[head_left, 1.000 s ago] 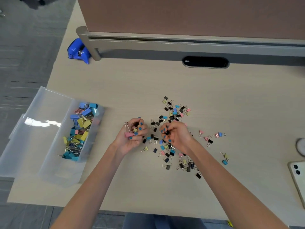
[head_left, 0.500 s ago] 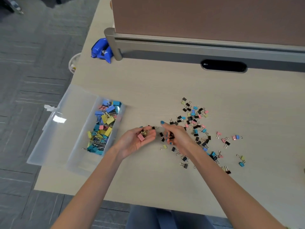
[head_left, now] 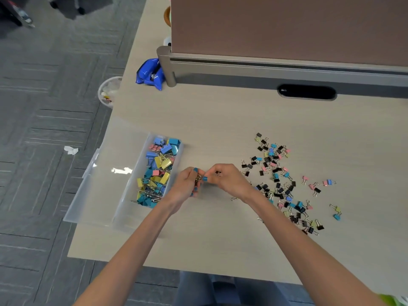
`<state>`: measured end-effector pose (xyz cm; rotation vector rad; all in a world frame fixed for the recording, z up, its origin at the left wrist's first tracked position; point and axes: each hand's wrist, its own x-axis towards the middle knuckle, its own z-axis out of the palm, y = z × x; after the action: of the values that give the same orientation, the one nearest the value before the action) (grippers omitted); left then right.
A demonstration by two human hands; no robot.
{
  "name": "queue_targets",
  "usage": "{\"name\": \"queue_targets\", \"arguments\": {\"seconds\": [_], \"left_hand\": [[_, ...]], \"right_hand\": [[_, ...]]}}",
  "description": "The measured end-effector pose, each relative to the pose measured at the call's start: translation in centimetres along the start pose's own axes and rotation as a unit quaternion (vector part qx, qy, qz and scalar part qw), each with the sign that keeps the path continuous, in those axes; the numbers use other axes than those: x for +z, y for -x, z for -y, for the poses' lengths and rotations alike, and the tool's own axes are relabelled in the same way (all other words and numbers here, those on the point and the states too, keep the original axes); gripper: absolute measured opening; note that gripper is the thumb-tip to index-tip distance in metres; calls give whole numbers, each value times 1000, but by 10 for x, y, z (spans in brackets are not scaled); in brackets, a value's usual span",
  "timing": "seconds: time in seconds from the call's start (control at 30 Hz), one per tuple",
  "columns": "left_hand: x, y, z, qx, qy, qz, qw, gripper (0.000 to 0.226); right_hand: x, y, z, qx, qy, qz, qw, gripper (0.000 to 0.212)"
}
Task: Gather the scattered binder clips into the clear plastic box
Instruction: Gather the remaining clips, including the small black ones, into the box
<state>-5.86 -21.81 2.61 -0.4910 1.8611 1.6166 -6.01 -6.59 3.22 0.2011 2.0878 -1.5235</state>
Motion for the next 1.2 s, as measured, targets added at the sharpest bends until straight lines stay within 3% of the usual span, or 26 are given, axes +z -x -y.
{"name": "queue_targets", "arguments": {"seconds": [0.2, 0.53, 0.8, 1.0, 1.2], "left_hand": [[-9, 4, -7, -18, 26, 24, 999, 25], [-52, 23, -7, -79, 194, 86, 974, 21], [-115, 47, 11, -117, 259, 77, 956, 16], [-156, 63, 26, -118, 229, 60, 964, 21], [-184, 75, 36, -119, 156, 42, 980, 25]], "right_hand": [[10, -1, 7, -47, 35, -25, 998, 16], [25, 9, 44, -109, 17, 36, 993, 4], [64, 14, 76, -92, -8, 71, 993, 8], [98, 10, 80, -75, -36, 46, 995, 13], [127, -12, 47, -47, 48, -41, 997, 8]]}}
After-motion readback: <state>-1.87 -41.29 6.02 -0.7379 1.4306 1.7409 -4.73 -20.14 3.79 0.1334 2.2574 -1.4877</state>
